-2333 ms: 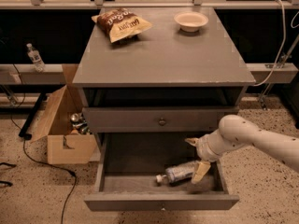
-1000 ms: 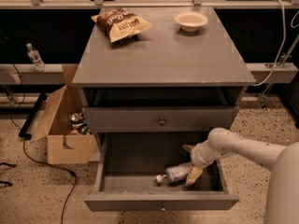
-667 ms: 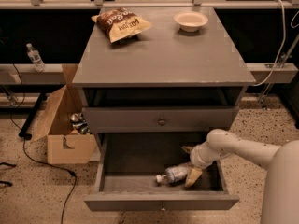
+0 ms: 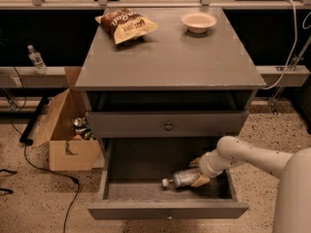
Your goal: Pick blue plastic bottle from middle drawer and place on counter
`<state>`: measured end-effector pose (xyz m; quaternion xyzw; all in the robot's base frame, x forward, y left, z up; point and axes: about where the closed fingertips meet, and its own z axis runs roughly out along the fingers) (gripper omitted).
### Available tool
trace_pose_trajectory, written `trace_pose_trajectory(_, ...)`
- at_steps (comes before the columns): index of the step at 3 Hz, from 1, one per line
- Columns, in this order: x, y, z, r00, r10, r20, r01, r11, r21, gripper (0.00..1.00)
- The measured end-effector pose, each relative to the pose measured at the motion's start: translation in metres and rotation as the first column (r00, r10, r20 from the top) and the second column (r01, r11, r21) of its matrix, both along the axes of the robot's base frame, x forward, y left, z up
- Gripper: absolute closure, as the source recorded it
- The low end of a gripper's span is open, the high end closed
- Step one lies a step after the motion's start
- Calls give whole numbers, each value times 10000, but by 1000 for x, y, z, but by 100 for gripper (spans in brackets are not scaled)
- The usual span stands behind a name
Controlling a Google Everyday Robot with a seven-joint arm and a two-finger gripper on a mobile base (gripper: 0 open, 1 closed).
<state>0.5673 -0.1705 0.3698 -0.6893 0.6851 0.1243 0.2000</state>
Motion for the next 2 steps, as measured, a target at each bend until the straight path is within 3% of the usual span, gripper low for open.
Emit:
trace_pose_trajectory(1,-12,-3,10,10000,7,-16,-7,9999,111,65)
trace_pose_trajectory(2,-28,-11,46,9993,90,359,-107,9987,490,89)
